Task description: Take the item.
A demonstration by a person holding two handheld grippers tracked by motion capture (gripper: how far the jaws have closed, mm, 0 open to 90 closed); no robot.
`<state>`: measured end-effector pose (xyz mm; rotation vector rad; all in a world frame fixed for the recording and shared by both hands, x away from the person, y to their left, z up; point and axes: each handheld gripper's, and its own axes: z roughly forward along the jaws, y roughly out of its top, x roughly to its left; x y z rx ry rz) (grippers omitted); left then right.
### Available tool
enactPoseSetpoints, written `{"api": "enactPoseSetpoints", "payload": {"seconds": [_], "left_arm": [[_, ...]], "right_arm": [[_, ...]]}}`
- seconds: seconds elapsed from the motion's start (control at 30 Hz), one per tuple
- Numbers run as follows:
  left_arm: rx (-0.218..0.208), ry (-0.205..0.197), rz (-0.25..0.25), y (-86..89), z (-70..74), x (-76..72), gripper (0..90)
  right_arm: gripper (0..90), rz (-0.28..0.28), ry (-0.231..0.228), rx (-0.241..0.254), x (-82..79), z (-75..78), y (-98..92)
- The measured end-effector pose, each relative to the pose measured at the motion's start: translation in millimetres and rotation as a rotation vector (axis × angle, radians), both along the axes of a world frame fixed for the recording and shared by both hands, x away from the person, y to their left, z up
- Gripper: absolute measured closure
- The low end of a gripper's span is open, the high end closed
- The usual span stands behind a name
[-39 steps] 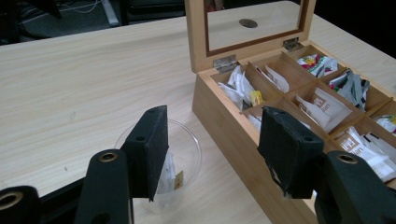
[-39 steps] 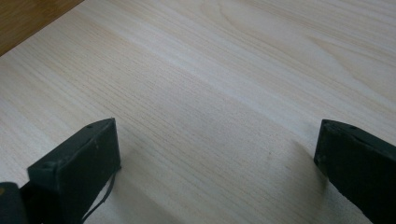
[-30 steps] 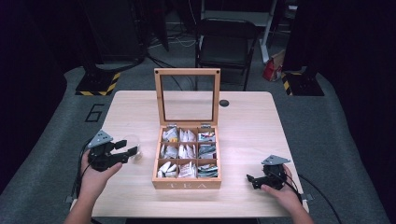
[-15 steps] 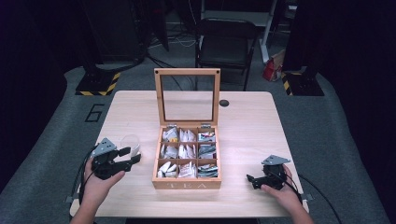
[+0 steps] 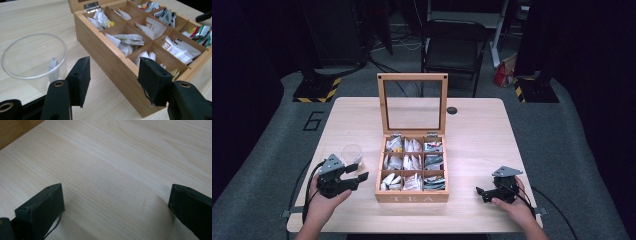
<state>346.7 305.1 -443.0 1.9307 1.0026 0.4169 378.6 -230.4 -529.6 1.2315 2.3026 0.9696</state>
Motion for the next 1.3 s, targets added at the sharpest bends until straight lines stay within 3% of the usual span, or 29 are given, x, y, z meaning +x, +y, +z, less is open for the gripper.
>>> {"api": "enactPoseSetpoints", "payload": {"seconds": [0.1,0.3,0.43,0.57,0.7,0.97,1.03,1.07,1.1,1.13,1.2,1.3], "left_arm": [[0.018,0.001,-0.010,-0.6,-3.3,-0.5,43.2],[0.013,0.012,-0.011,0.9,-10.5,-1.3,43.2],[0.016,-0.002,-0.012,0.9,-16.1,-1.6,43.2],[0.017,0.019,-0.020,2.1,-21.2,-0.7,43.2],[0.045,0.029,-0.029,1.0,-25.2,0.2,43.3],[0.047,0.048,-0.035,0.6,-30.7,1.5,43.3],[0.017,0.067,-0.018,-0.8,-32.4,0.7,43.2],[0.052,0.050,-0.037,1.7,-32.2,2.7,43.2],[0.018,0.064,-0.015,-0.6,-34.1,1.5,43.2],[0.052,0.059,-0.034,1.6,-34.2,3.2,43.2],[0.032,0.073,-0.024,0.4,-35.1,2.4,43.2],[0.053,0.066,-0.032,1.6,-35.8,3.3,43.2]], "right_arm": [[0.0,0.001,0.000,-0.001,0.0,0.0,-0.1],[0.0,0.001,-0.001,-0.004,0.1,0.0,-0.2],[0.0,-0.002,-0.001,-0.002,0.1,-0.1,-0.1],[0.0,-0.002,-0.001,-0.002,0.1,-0.1,0.0],[0.0,-0.002,-0.001,-0.002,0.1,-0.1,0.0],[0.0,0.000,0.000,0.000,0.0,0.0,0.0],[0.0,0.001,0.000,0.000,0.0,0.0,-0.1],[0.0,0.003,0.001,-0.001,0.0,0.1,-0.2],[0.0,0.004,0.001,-0.001,0.0,0.1,-0.3],[0.0,0.005,0.001,-0.001,0.0,0.1,-0.4],[0.0,0.001,0.000,-0.001,0.1,-0.1,-0.1],[0.0,0.003,0.000,-0.001,0.0,0.0,-0.3]]}}
